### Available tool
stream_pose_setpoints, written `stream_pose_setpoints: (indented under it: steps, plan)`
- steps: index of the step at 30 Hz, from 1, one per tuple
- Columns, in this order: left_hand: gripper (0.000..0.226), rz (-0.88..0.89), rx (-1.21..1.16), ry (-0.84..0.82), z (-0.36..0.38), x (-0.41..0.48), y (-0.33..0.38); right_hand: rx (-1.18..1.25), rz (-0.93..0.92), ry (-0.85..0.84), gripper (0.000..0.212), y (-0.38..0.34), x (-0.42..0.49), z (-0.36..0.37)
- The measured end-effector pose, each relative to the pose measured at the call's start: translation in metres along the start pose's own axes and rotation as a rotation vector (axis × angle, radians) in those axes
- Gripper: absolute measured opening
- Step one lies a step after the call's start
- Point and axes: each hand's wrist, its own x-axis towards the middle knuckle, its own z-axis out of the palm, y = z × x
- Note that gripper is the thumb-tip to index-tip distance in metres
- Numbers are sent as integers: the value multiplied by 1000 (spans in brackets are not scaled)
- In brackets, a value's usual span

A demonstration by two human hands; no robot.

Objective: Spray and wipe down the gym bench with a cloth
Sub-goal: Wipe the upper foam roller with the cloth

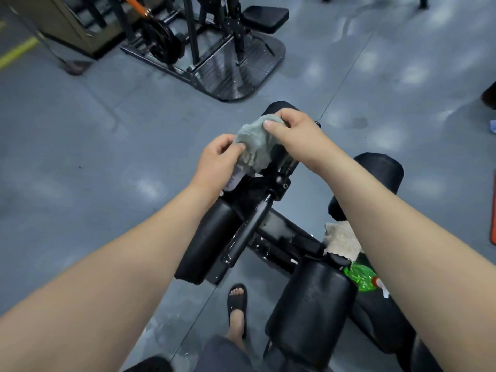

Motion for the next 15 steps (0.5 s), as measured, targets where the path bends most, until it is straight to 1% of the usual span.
stream_pose_setpoints:
  steps: [2, 5, 8, 10, 12, 13, 15]
  plan:
    - [20, -21, -23, 52, -7, -14, -2, 75, 18, 20, 27, -3, -11, -1]
    - [18, -23, -143, 131, -13, -35, -1, 237, 72, 25, 33, 0, -25, -1]
    - [17, -90, -292, 213, -18, -49, 7, 414, 154, -70, 26, 2, -40, 4]
    - [14, -122, -326, 255, -22, -53, 12, 527, 185, -104, 21, 1, -50, 5]
    - [12, -125, -324, 286, -24, -59, 20, 552, 181, -105, 19, 0, -57, 3]
    - [15, -123, -335, 284, -25, -62, 25, 530, 169, -111, 19, 0, -59, 2]
    - [30, -107, -327, 220, -26, -70, 30, 500, 132, -148, 22, 0, -67, 1]
